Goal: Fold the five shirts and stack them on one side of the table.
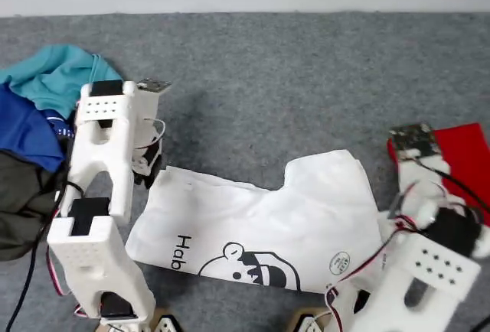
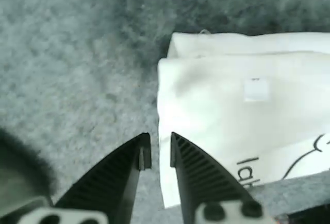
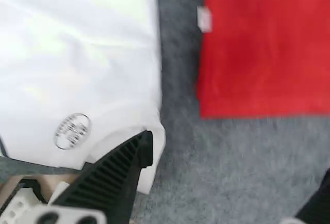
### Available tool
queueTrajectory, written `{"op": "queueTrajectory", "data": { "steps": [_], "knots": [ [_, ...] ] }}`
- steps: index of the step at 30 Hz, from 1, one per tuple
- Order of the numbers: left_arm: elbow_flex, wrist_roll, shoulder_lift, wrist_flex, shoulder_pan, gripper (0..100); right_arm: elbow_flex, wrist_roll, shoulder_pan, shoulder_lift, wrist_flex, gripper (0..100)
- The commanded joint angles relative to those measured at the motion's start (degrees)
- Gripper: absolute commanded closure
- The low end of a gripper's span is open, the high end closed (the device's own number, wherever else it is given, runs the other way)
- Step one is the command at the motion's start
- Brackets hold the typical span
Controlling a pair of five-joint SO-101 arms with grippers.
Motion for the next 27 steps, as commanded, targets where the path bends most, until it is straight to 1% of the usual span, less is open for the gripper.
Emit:
{"op": "queueTrajectory", "data": {
  "steps": [1, 4, 9, 11, 12, 16, 21, 27],
  "knots": [
    [-0.6, 0.4, -0.3, -3.3, 2.5, 93, -4.0, -5.9, -7.4, 6.5, -4.6, 52.4],
    [-0.7, 3.9, 4.3, -7.2, 4.4, 93, -8.8, -8.7, -10.0, 16.0, -10.1, 54.2],
    [-0.8, 9.0, 11.4, -15.3, 4.4, 93, -20.0, -8.6, -12.0, 34.9, -12.1, 72.2],
    [-0.8, 11.4, 13.1, -18.1, 4.2, 93, -24.7, -8.5, -12.4, 41.8, -12.4, 77.4],
    [-0.9, 12.0, 13.3, -18.3, 4.2, 93, -27.3, -7.6, -12.4, 44.9, -12.4, 78.7],
    [-0.7, 12.0, 12.7, -18.3, 3.8, 93, -35.4, -1.5, -12.4, 54.1, -11.9, 79.7],
    [-0.6, 12.0, 12.9, -18.2, 4.1, 93, -40.1, 8.4, -12.7, 63.1, -12.5, 79.7],
    [-0.6, 12.0, 13.5, -18.2, 4.1, 93, -44.7, 13.5, -15.7, 70.1, -12.4, 79.8]
  ]
}}
